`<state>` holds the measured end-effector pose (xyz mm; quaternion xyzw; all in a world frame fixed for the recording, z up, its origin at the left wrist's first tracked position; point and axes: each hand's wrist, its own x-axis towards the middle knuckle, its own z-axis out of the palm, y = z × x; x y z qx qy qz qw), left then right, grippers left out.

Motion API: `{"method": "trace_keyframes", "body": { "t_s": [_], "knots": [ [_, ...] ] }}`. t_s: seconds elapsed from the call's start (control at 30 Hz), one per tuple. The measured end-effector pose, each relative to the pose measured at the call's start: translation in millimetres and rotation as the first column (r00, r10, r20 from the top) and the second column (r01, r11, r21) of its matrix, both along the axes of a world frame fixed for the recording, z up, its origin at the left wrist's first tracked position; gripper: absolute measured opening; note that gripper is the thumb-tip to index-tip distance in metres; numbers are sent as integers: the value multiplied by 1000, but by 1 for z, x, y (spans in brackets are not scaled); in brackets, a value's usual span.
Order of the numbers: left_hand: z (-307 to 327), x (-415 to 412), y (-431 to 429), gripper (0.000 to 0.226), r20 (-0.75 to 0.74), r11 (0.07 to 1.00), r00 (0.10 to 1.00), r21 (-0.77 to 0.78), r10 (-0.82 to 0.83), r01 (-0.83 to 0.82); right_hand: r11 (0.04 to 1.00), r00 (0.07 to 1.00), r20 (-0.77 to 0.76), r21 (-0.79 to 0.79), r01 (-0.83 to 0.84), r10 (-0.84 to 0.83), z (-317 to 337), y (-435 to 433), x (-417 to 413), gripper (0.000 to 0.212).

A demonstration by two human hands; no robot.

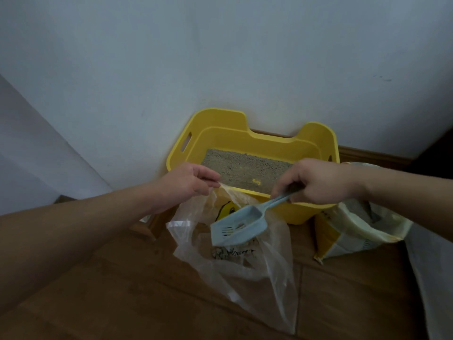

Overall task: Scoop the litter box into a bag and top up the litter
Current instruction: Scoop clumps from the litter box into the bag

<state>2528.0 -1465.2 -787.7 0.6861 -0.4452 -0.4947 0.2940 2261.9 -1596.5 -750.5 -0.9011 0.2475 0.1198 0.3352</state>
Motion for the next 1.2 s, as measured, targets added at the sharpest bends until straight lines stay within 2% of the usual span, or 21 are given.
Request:
{"method": "trace_keyframes", "body": {
  "t_s": [0.2, 0.37, 0.53, 0.77, 1.2],
  "knots": [
    [-2, 1, 1, 38, 88, 1000, 996, -14, 29, -28, 997, 997, 27, -32, 76, -75, 14, -15, -5, 39],
    [-4, 3, 1, 38, 109, 999, 993, -26, 41, -38, 978, 979, 53, -60, 201, -198, 11, -30, -6, 33],
    [-7, 6, 0, 37, 107, 998, 993, -40, 50, -46, 936, 950, 17, -168, 310, -312, -3, -39, 3, 26],
    [-10, 8, -4, 35, 26, 995, 997, -74, 73, -71, 894, 899, -41, -138, 427, -436, -43, -44, 36, 27],
    [-23, 12, -12, 35, -92, 989, 990, -94, 110, -118, 887, 881, -114, -100, 450, -460, -111, -47, 127, 10]
  ]
}}
